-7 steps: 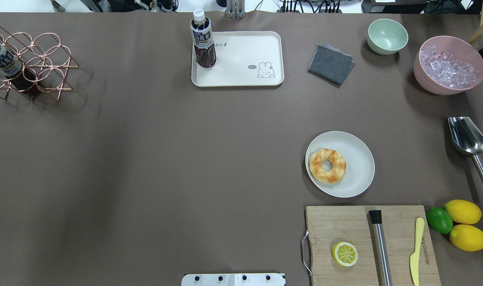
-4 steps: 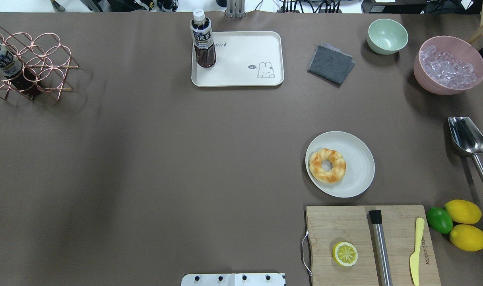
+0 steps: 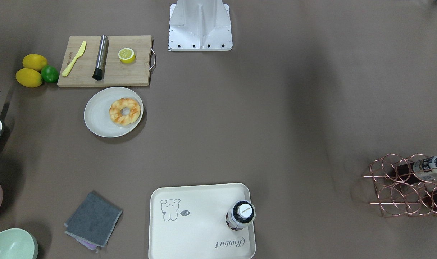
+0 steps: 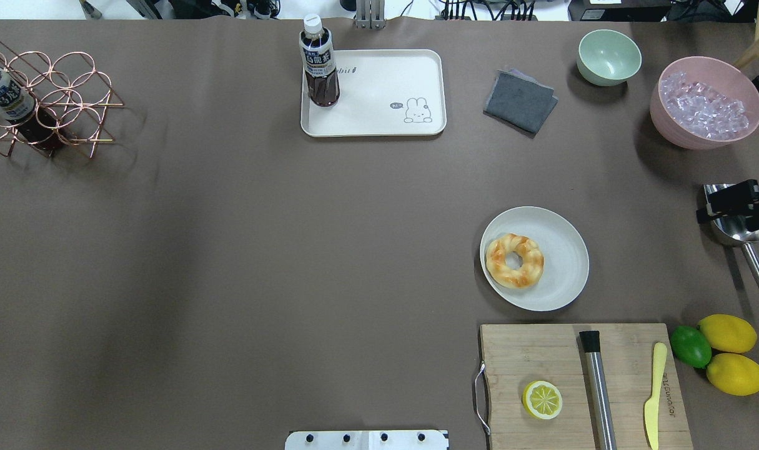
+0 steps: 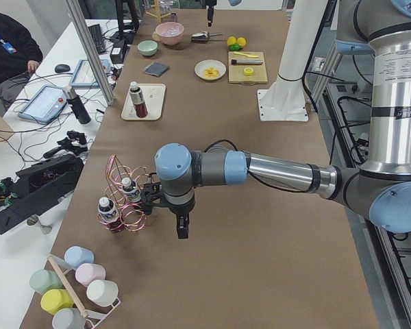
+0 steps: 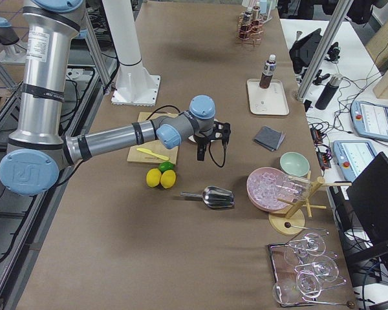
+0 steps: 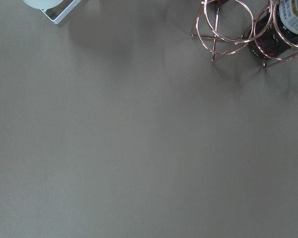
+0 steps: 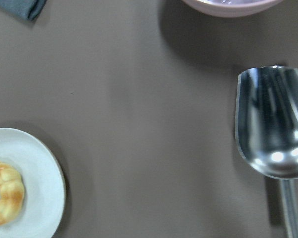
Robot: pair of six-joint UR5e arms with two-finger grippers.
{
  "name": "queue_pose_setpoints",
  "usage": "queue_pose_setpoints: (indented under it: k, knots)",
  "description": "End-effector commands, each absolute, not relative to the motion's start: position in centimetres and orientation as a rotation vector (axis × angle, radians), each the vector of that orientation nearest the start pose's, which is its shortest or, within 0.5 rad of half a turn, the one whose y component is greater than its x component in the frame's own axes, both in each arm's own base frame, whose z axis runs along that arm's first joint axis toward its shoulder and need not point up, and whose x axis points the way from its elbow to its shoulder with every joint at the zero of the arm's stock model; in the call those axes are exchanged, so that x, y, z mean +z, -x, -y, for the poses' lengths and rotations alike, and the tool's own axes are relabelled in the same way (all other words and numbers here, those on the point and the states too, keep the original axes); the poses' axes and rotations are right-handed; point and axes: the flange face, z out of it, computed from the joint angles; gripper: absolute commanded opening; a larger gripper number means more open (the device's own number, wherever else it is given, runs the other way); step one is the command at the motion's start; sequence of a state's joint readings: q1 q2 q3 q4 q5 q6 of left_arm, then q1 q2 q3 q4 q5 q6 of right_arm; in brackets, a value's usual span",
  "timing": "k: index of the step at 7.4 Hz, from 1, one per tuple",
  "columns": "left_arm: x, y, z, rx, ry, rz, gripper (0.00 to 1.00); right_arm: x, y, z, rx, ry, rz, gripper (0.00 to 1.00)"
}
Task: Place donut on tray
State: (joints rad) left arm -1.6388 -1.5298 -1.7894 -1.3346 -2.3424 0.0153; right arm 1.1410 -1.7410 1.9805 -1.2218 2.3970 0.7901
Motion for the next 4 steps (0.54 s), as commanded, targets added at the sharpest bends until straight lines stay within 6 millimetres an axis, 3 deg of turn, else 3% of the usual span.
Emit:
queue_pose_setpoints:
  k: [1,2,3,4]
  knots:
    - [59.2,9.5,46.2,-0.070,0.018,-0.773,0.98,47.5,19.3,40.4,-0.020,0.015,1.026,1.00]
    - [59.1,9.5,46.4,-0.069,0.016,-0.773,0.98,47.4,20.9,40.3,-0.034,0.012,1.013,1.00]
    - [59.1,9.5,46.4,-0.069,0.016,-0.773,0.98,47.4,24.0,39.7,-0.055,-0.035,0.954,1.00]
    - [59.1,9.5,46.5,-0.069,0.016,-0.773,0.98,46.1,26.7,40.2,-0.013,-0.021,0.962,1.00]
